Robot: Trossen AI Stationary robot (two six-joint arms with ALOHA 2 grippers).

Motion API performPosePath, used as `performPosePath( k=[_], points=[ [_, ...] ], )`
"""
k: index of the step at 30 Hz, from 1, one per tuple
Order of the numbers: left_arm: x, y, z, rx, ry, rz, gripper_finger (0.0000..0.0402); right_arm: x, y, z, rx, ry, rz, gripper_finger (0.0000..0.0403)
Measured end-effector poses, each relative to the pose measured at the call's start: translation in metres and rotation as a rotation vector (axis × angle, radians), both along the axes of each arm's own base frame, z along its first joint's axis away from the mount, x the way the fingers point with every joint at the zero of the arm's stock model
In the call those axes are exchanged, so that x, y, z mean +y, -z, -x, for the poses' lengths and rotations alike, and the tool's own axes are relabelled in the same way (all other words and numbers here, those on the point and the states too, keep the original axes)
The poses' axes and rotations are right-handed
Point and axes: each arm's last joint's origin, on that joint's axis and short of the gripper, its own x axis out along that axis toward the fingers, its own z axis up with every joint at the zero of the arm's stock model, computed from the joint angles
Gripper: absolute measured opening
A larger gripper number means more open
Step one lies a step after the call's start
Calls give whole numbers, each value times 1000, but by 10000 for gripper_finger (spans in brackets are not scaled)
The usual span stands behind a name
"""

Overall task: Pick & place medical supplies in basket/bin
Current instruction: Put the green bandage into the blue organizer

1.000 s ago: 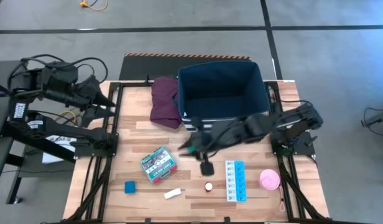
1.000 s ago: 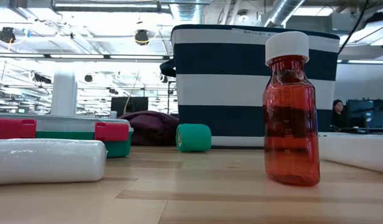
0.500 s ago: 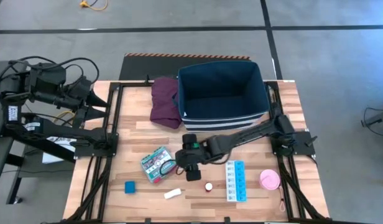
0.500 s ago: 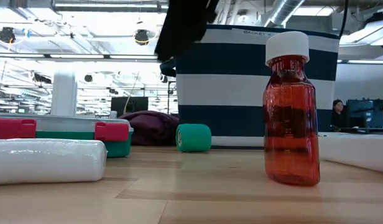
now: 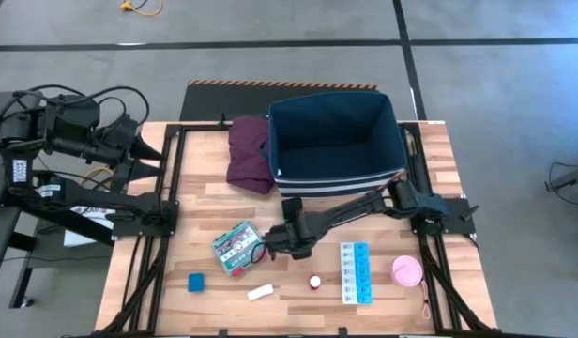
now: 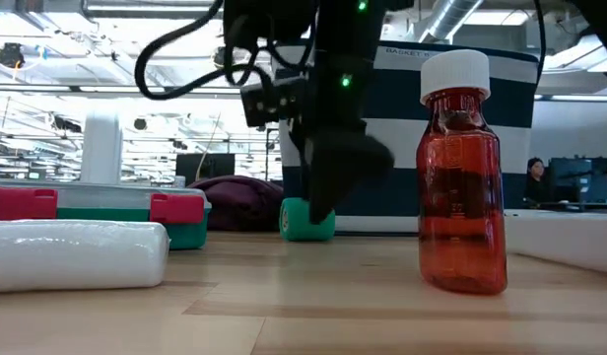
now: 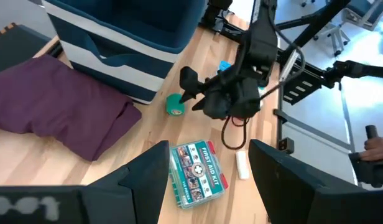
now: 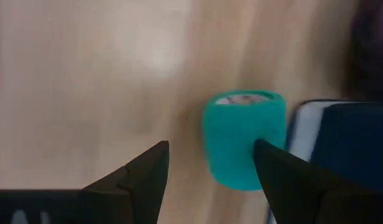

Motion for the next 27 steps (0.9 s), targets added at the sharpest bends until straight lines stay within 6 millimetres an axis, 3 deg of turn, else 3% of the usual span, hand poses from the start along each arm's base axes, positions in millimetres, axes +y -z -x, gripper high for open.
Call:
performPosePath(
  k=[8, 15, 23, 27],
  points=[
    [0, 0, 0, 2, -12, -8, 210, -20, 6, -5, 0, 46, 53, 228],
    [1, 0, 0, 4, -22, -15, 210, -39, 4, -12, -22, 84, -95, 217],
    [1, 0, 0, 6, -37, -15, 210, -38, 3, -12, -27, 85, -100, 95],
    [1, 0, 0, 6, -38, -14, 210, -22, -17, -12, 9, 83, -146, 64]
  ],
)
